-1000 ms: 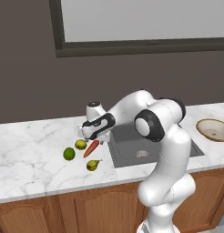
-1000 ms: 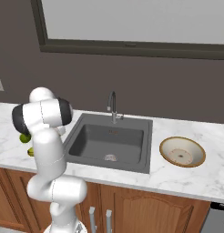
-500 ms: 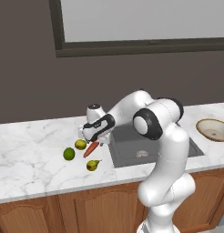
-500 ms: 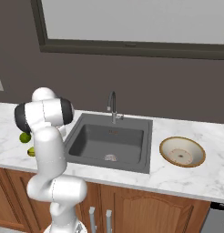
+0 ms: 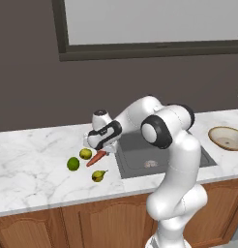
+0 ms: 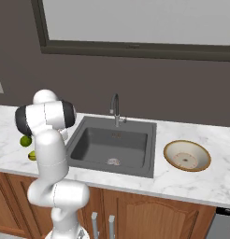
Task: There is a mixed pile of frozen fruits and vegetables on the counter. Locate all the frozen vegetables and place the items in a bowl on the counter. Take all the frozen fruits and defrost them in a running sink.
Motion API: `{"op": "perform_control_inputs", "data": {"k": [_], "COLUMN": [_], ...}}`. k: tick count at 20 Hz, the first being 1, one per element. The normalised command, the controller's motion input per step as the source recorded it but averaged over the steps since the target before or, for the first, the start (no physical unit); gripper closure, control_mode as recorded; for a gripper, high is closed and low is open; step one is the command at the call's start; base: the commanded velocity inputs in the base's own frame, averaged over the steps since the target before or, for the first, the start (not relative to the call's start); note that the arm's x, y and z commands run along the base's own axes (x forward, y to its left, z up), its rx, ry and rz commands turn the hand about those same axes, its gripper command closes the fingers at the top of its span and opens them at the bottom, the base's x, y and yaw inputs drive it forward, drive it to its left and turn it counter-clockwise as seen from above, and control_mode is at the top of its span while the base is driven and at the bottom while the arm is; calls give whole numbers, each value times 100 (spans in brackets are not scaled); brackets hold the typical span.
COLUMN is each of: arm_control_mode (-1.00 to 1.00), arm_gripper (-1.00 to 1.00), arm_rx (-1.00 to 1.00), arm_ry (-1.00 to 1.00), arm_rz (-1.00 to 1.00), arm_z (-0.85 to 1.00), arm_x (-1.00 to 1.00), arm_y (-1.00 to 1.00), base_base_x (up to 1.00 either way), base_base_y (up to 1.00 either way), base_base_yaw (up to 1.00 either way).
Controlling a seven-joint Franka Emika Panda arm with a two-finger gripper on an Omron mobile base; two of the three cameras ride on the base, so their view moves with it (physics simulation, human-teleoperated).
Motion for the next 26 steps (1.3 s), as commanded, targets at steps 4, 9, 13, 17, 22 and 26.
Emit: {"op": "perform_control_inputs", "data": {"k": [4,9,13,17,22,26], "arm_control_mode": [-100,-100,-100,-100,-100,-100], "arm_gripper": [100,100,100,100,100,100], "arm_rx": [1,2,3,2,-5,-13], "arm_ry": [0,1,4,5,5,8], "arm_rz": [-4,-4,-4,-7,-12,-6], "arm_z": [-1,12,41,43,13,8], "arm_x": [0,-4,-6,-5,1,4], "arm_y": [-3,-24,-28,-34,-24,-24], "base_base_x": [0,0,0,0,0,0], "base_base_y": [0,0,0,0,0,0], "base_base_yaw": [0,0,0,0,0,0]}}
